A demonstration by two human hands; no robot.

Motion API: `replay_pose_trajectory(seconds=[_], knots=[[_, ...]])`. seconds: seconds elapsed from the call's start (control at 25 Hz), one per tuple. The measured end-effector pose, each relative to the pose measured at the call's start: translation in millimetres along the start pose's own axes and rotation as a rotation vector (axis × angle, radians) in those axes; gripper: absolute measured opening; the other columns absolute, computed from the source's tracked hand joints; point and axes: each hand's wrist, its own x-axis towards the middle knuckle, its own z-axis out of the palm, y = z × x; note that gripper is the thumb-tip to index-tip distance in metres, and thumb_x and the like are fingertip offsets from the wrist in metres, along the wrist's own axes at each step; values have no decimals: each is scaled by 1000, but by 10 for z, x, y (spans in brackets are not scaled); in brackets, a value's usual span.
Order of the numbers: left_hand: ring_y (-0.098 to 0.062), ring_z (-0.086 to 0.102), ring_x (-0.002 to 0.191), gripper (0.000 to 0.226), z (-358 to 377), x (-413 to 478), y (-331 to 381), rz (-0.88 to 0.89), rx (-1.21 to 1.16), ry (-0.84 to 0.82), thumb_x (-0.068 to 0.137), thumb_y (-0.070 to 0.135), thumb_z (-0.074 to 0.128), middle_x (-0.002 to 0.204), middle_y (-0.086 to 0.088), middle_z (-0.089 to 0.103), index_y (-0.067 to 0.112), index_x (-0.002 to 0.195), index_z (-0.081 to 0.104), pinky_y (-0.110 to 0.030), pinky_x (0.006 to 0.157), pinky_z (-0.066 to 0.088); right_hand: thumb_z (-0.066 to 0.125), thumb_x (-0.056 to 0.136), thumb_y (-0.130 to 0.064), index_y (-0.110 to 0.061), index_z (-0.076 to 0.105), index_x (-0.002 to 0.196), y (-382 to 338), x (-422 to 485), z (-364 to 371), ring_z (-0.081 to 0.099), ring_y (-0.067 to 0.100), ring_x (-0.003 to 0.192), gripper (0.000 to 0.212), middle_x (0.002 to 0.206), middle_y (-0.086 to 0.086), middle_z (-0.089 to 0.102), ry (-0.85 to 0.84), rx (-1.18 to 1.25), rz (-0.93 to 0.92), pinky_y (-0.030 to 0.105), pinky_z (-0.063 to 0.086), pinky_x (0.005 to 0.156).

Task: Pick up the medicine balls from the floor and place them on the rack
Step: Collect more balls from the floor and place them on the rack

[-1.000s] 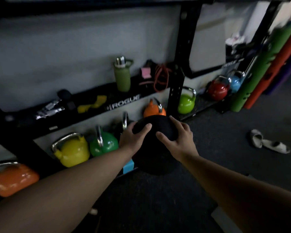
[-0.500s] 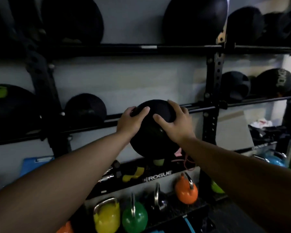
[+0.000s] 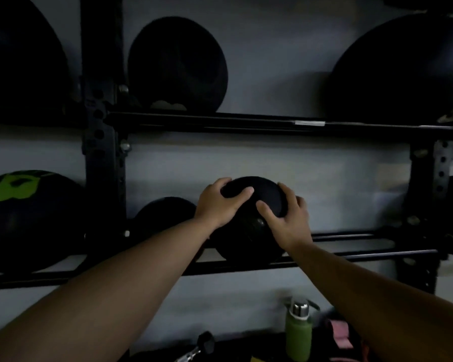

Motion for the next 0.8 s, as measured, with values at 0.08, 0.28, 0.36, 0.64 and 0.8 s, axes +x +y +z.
replay_pose_trajectory(seconds=[0.08, 0.28, 0.36, 0.64, 0.8], knots=[[-26, 52, 139, 84, 153, 207, -393, -33, 79, -34, 87, 76, 56, 152, -6, 51, 28, 155, 46, -32, 107, 43, 61, 74, -83, -45, 38, 154, 279, 264, 313, 45, 33, 138, 91, 150, 5, 41, -32, -20, 3, 52, 47, 110], [-35, 31, 152, 80, 540, 562, -775, -21, 458, -66, 95, 77, 26, 169, -7, 27, 36, 164, 20, -52, 119, 35, 49, 95, -69, -31, 66, 137, 817, 1080, 731, 59, 25, 129, 59, 136, 6, 65, -92, 5, -27, 33, 45, 107], [-36, 36, 149, 83, 608, 673, -739, -41, 585, -65, 94, 80, 20, 168, -6, 31, 35, 164, 19, -53, 114, 39, 49, 103, -58, -28, 71, 132, 967, 1232, 807, 61, 22, 125, 46, 132, 4, 69, -111, 47, -43, 34, 46, 106], [-29, 53, 138, 77, 826, 721, -763, -43, 873, 79, 96, 76, 16, 157, 0, 49, 35, 158, 34, -43, 102, 46, 54, 104, -53, -26, 76, 122, 1284, 1321, 807, 66, 18, 111, 39, 119, 1, 72, -140, 230, -21, 30, 49, 95], [-30, 43, 147, 83, 798, 536, -658, -121, 776, -5, 95, 78, 20, 166, -3, 38, 31, 163, 25, -45, 115, 39, 39, 101, -65, -31, 65, 138, 1210, 1263, 633, 57, 31, 125, 56, 130, 10, 62, -294, 81, -106, 37, 47, 102]])
